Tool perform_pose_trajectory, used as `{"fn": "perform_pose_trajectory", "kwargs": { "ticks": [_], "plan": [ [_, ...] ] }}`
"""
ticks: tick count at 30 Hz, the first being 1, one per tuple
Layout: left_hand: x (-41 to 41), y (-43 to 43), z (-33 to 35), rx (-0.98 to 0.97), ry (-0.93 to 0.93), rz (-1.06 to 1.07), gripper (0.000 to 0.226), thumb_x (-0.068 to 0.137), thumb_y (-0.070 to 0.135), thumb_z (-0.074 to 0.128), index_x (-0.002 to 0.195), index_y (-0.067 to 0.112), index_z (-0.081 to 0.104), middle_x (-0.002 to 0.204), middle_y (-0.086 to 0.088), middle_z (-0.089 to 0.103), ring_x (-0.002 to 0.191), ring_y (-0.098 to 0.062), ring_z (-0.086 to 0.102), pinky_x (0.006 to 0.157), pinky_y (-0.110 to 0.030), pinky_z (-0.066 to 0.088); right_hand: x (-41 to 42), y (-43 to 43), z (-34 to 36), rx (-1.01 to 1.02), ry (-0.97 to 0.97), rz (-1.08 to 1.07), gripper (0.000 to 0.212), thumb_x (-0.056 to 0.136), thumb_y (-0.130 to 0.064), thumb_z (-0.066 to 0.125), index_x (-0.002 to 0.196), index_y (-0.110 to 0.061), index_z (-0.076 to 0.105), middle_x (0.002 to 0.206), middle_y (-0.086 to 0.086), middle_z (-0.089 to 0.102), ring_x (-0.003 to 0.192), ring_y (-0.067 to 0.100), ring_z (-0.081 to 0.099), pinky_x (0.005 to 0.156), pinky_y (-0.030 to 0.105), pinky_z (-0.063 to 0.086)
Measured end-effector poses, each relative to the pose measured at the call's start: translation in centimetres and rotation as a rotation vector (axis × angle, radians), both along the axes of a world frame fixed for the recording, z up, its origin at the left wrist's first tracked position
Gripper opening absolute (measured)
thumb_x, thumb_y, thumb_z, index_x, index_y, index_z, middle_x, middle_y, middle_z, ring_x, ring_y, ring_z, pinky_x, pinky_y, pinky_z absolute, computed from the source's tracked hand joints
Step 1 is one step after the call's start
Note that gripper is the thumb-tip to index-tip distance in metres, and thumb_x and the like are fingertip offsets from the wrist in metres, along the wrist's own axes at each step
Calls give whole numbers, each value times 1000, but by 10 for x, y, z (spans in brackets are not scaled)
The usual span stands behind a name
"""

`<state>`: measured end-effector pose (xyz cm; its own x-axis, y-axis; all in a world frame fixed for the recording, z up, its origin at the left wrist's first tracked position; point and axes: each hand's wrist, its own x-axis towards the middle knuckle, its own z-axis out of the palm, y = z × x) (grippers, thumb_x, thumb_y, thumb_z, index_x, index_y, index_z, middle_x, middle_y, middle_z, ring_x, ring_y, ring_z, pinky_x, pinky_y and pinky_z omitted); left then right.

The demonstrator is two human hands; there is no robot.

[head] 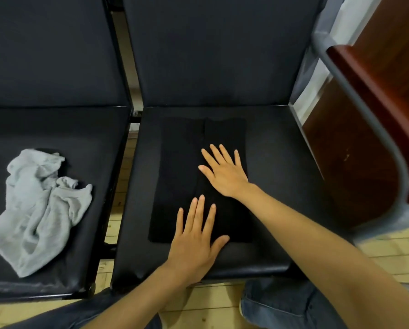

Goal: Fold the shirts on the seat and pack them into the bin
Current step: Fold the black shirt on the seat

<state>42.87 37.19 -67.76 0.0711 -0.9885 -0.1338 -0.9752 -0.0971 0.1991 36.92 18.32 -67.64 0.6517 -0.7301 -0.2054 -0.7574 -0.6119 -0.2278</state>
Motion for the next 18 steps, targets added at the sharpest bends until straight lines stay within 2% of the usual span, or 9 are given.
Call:
{"fn": "perform_pose_trajectory", "kwargs": {
  "ticks": [2,3,5,7,9,11,13,16,18],
  "plan": [
    [-1,-5,11,-1,88,-17,68,96,59,13,151,18,13,159,-10,2,146,-23,-3,118,-40,0,-5,1,8,42,-93,-7,56,102,-46,22,153,-27,8,161,-1,2,147,18,-10,116,47,-7],
    [3,-9,20,18,202,16,68,96,58,22,152,20,10,160,-6,0,147,-20,-3,118,-38,-1,-10,6,13,21,-171,-15,55,103,-41,29,152,-24,15,160,2,10,148,20,-3,118,47,-2],
    [20,-11,34,-85,315,83,60,96,46,44,147,18,29,153,-4,30,142,-20,24,116,-34,17,-28,25,26,-101,-358,28,45,100,-30,43,141,-11,42,147,11,39,142,28,26,116,46,21],
    [47,-4,43,-216,278,78,44,92,33,58,132,17,52,133,-2,53,127,-22,45,107,-33,31,-56,52,33,-235,-486,191,33,96,-27,47,115,-7,64,118,10,61,116,26,53,100,39,42],
    [70,11,43,-272,138,-48,32,90,36,57,113,17,67,115,0,63,112,-22,57,99,-35,39,-87,78,31,-266,-427,360,33,96,-33,45,104,-12,69,105,2,65,102,19,58,90,31,47],
    [82,28,35,-233,37,-172,49,91,53,40,103,18,72,105,3,68,101,-18,62,94,-33,45,-111,99,23,-292,-289,435,41,95,-42,42,110,-16,69,109,-1,66,105,16,59,90,29,49],
    [86,42,24,-198,-26,-230,59,92,58,30,105,19,73,108,4,69,101,-15,63,94,-34,49,-123,110,13,-330,-212,447,46,94,-44,40,115,-15,69,115,0,67,107,17,62,90,28,50],
    [80,52,17,-254,-102,-210,40,88,42,49,100,14,75,101,0,72,91,-17,69,85,-35,55,-125,112,11,-420,-199,421,27,88,-30,60,103,-13,74,102,2,71,93,18,69,77,27,55],
    [73,49,19,-309,-126,-185,20,76,26,76,90,11,76,90,-2,73,80,-19,70,74,-32,57,-120,114,15,-439,-125,407,27,75,-15,78,100,-8,73,96,7,72,85,22,69,66,29,57]
  ]
}}
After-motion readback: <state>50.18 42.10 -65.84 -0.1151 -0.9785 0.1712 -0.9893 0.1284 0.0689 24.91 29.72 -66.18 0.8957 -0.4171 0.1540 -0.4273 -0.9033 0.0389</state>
